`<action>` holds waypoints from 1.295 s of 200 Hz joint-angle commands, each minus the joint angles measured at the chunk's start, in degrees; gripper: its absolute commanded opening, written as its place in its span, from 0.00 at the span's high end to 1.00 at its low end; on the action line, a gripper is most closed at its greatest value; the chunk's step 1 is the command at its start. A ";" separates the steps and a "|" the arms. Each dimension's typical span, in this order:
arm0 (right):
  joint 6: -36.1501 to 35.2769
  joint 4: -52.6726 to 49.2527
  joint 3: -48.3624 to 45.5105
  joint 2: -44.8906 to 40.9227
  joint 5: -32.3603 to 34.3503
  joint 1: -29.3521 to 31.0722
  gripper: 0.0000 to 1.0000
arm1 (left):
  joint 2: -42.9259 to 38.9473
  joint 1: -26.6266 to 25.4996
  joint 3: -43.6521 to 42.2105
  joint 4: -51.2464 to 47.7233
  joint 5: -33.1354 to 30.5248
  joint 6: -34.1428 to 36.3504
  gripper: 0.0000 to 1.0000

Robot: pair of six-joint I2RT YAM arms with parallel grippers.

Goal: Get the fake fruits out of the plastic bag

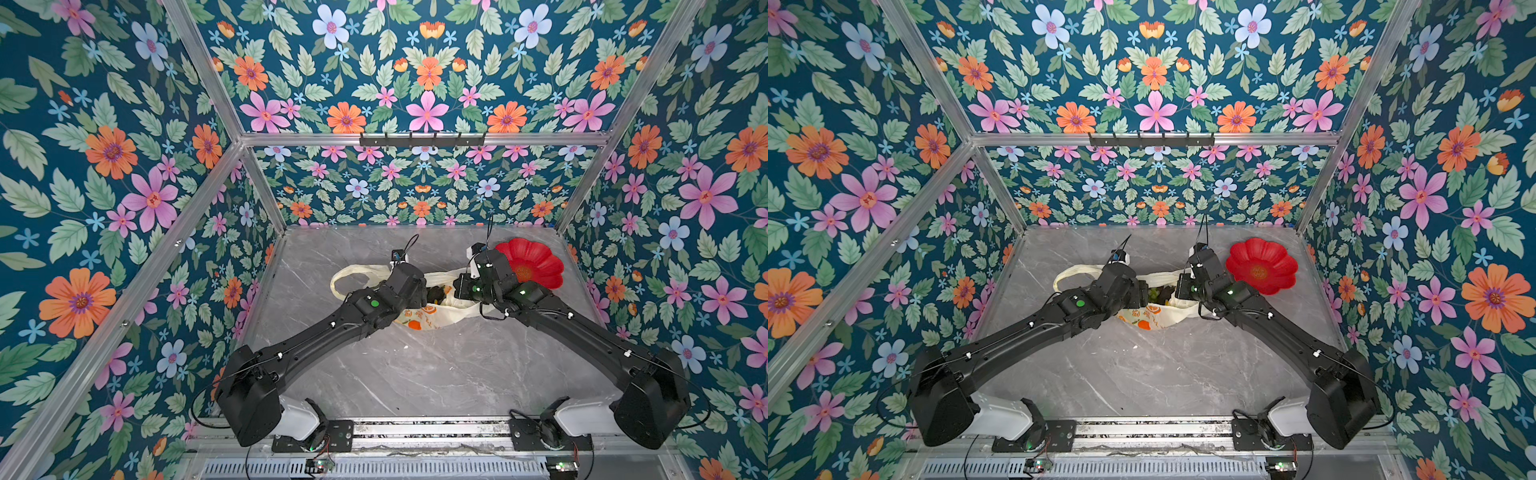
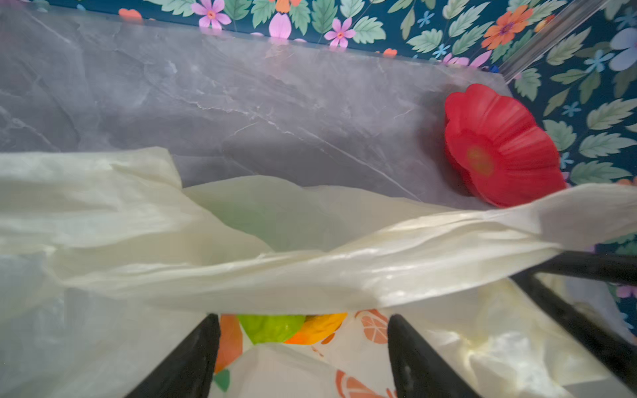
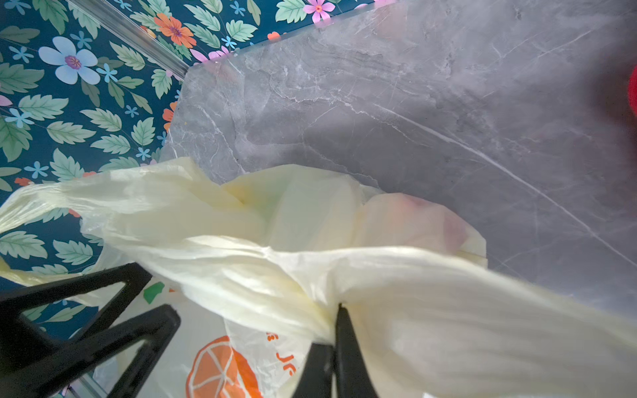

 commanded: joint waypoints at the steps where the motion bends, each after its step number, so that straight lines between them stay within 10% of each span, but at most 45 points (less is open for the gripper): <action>1: -0.79 0.74 -0.20 -0.39 1.91 0.08 1.00 | -0.58 1.58 -2.25 -2.39 -2.87 -1.67 0.18; 144: -0.36 5.55 -4.21 -1.22 -4.75 0.39 1.00 | 5.17 12.19 -3.32 6.22 5.58 1.61 0.11; 217: 5.03 4.22 -1.70 0.71 -9.51 -7.88 1.00 | -6.72 22.25 -21.59 16.03 13.99 4.83 0.79; 259: 6.45 4.38 2.24 5.70 -12.98 -11.32 1.00 | -15.43 25.46 -31.10 20.97 14.78 6.30 1.00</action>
